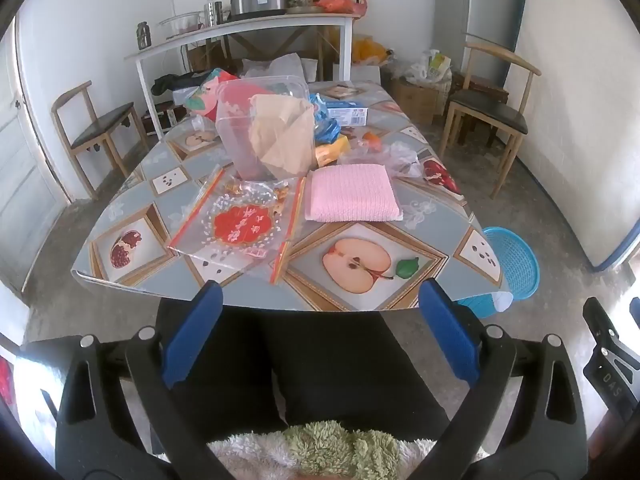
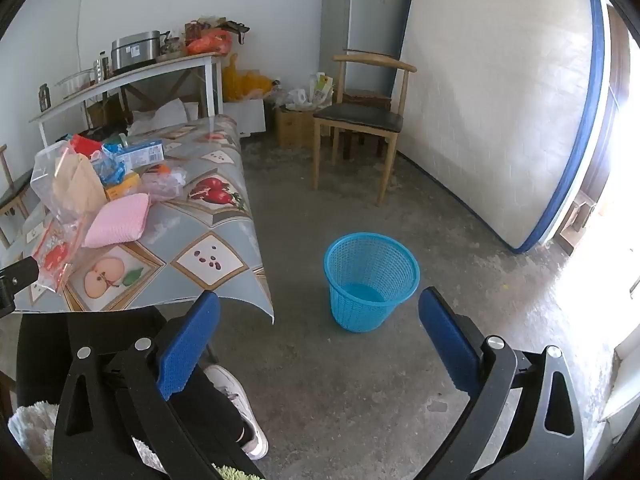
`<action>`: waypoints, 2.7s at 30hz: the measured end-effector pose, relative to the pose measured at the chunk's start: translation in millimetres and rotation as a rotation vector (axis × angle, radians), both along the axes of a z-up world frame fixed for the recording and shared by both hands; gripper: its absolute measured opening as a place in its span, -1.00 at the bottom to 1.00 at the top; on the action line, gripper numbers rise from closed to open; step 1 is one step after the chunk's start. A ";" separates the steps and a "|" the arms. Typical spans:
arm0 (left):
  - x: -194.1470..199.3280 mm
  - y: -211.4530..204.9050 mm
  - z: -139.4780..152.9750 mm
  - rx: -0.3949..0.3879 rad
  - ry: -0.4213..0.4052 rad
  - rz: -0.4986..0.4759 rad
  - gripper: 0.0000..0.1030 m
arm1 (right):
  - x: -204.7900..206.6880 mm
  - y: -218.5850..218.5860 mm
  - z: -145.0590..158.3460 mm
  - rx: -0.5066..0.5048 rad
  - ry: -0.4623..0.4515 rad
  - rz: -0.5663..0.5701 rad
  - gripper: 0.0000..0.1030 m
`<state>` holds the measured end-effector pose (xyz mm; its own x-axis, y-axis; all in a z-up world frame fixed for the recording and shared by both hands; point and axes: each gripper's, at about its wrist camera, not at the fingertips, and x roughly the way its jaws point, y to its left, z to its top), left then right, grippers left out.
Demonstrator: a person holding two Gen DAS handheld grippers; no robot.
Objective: Collect trash
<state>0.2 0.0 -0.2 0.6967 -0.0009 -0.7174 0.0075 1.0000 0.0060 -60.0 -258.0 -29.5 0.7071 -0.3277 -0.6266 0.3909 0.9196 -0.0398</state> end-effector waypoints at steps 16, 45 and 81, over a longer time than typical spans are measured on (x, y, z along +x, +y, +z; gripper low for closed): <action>-0.2 0.0 0.1 -0.003 -0.004 0.000 0.83 | 1.9 4.2 0.0 -0.007 -0.002 0.003 0.88; -0.1 0.2 0.1 -0.007 -0.001 0.000 0.83 | 1.4 5.6 1.5 -0.004 -0.007 0.004 0.88; -1.6 1.9 -2.5 -0.014 0.007 0.005 0.83 | 0.8 10.3 3.2 -0.005 -0.008 0.007 0.88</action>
<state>-1.4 2.0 -2.7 0.6916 -0.0074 -0.7222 0.0023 1.0000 -0.0082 -59.2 -247.7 -26.2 0.7147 -0.3254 -0.6191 0.3845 0.9222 -0.0407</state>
